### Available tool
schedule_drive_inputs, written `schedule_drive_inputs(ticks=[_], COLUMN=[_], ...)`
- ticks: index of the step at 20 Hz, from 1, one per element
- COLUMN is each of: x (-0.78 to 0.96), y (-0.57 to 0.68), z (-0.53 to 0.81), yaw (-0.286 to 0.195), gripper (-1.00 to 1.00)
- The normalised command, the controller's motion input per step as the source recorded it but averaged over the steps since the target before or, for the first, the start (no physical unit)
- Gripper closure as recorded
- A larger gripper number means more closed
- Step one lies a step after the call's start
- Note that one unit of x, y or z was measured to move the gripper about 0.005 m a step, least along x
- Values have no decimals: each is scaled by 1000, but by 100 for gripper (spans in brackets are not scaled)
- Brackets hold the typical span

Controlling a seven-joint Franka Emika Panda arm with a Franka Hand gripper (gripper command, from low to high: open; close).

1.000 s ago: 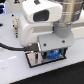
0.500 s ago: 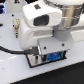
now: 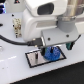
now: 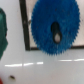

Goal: Insert the blue gear onto the right peg, followed by the red gear

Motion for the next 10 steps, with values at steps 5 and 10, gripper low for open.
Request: schedule_drive_inputs(ticks=[5,10], x=[-511,-595], y=[295,450], z=[220,38], yaw=[0,0], gripper=[-100,-100])
